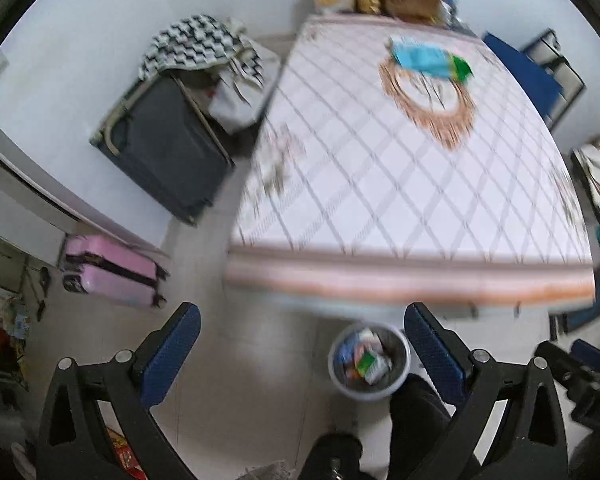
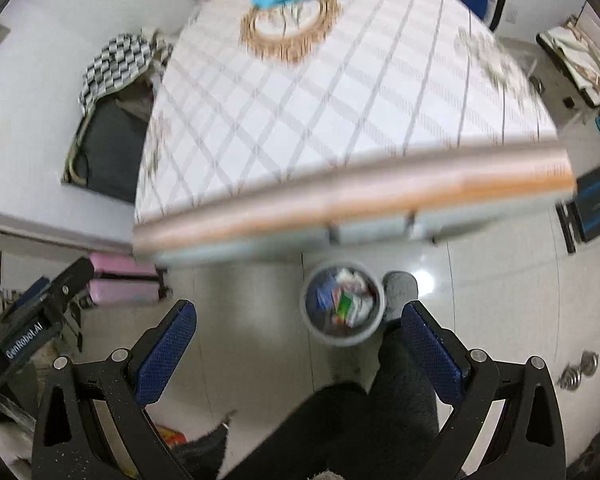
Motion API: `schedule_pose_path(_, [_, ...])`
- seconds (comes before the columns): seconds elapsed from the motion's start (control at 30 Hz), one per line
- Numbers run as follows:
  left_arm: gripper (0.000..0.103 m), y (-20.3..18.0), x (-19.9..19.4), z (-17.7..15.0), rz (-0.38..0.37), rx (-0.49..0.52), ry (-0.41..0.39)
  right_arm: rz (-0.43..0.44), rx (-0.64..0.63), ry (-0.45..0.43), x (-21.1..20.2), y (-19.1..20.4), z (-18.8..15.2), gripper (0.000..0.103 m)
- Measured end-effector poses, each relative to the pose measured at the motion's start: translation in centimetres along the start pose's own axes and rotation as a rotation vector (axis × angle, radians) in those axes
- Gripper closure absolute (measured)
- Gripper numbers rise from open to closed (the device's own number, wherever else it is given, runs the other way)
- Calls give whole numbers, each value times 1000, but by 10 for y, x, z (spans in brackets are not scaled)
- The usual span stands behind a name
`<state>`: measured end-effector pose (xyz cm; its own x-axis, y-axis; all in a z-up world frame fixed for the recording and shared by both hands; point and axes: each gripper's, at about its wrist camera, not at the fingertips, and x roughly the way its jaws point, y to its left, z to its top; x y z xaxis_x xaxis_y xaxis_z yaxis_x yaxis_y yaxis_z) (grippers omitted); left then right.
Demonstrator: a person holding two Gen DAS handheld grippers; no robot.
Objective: Collect trash
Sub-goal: 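Move both grippers back toward the table, then grasp the blue-green snack bag with left gripper while right grasps Dental Doctor toothpaste box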
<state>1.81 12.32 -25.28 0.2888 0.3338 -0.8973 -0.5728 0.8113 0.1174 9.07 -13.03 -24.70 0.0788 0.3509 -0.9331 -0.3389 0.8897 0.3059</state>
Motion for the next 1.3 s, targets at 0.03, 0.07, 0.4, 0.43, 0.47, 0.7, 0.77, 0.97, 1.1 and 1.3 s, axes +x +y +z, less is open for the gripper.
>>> schedule_pose_path(0.03, [0,-2,1,10,9,-8,-8,6,-4,-12,-3,-1,20,0])
schedule_pose_path(0.07, [0,-8,8,29,31,-22,-11,7,-9,-23,-5,-3,36,0])
schedule_pose_path(0.4, [0,-100,94,207,-32,-260,152,-51,-31,-46,33,-68,303,0])
schedule_pose_path(0.43, [0,-113,103,222,-45,-268,168,-72,-24,-47,42,-79,332,0])
schedule_pose_path(0.47, [0,-134,119,244,-53,-279,191,-94,-10,-48,51,-93,365,0])
schedule_pose_path(0.7, [0,-218,197,341,-212,-382,301,-182,84,-55,105,-166,504,0])
schedule_pose_path(0.77, [0,-234,219,361,-265,-431,340,-195,118,-45,119,-181,527,0])
schedule_pose_path(0.97, [10,-253,288,396,-345,-630,466,-148,163,3,155,-199,553,0])
schedule_pose_path(1.1, [59,-250,298,394,-394,-643,454,-137,112,25,160,-185,552,0])
schedule_pose_path(1.3, [83,-217,269,377,-277,-409,348,-139,-81,56,171,-144,578,0])
